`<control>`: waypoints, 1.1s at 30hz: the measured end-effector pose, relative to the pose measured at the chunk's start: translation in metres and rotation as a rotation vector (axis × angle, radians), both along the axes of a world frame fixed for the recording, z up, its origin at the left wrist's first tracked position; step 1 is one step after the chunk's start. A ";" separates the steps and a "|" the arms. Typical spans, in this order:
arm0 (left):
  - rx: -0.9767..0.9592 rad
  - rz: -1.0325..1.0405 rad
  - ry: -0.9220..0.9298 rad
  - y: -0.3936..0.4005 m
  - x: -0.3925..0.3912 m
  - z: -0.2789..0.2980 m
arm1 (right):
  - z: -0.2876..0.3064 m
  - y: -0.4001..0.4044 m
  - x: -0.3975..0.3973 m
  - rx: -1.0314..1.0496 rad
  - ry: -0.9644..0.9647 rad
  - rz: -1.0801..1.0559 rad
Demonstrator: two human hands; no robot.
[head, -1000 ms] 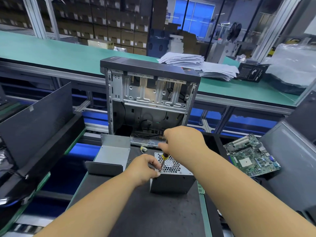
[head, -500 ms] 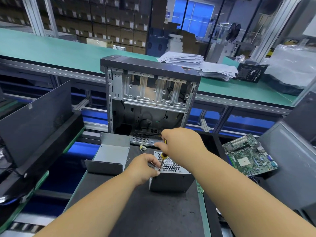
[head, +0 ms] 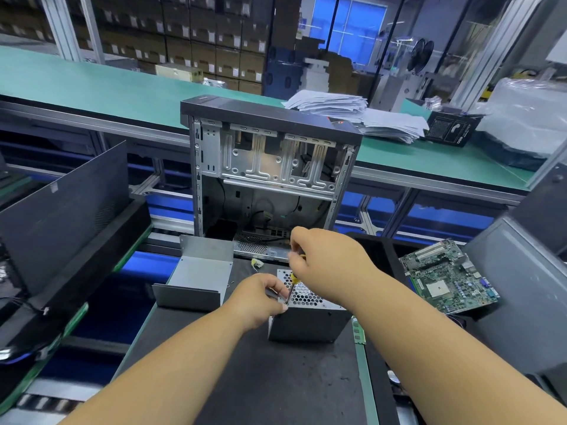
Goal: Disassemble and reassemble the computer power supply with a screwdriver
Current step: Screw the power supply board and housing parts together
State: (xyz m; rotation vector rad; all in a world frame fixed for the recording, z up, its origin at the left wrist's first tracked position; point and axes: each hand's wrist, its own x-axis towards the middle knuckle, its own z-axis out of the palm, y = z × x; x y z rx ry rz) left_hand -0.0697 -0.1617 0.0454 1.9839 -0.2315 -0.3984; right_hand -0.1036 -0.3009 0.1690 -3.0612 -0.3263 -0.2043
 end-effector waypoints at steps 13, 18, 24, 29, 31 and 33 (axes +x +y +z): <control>0.042 0.007 -0.049 0.001 -0.003 0.003 | -0.001 -0.003 0.001 0.001 0.018 -0.010; -0.014 0.066 0.011 0.001 -0.002 0.001 | 0.001 -0.006 -0.002 0.020 0.024 -0.009; -0.077 0.175 0.212 -0.002 0.003 -0.002 | 0.002 -0.009 -0.006 0.075 0.053 0.003; -0.094 0.178 0.274 -0.007 0.006 -0.005 | 0.007 -0.010 -0.008 0.103 0.067 0.049; -0.085 0.174 0.290 -0.007 0.008 -0.004 | 0.009 -0.010 -0.007 0.082 0.074 0.064; -0.061 0.171 0.296 -0.008 0.009 -0.003 | 0.009 -0.010 -0.004 0.048 0.075 0.039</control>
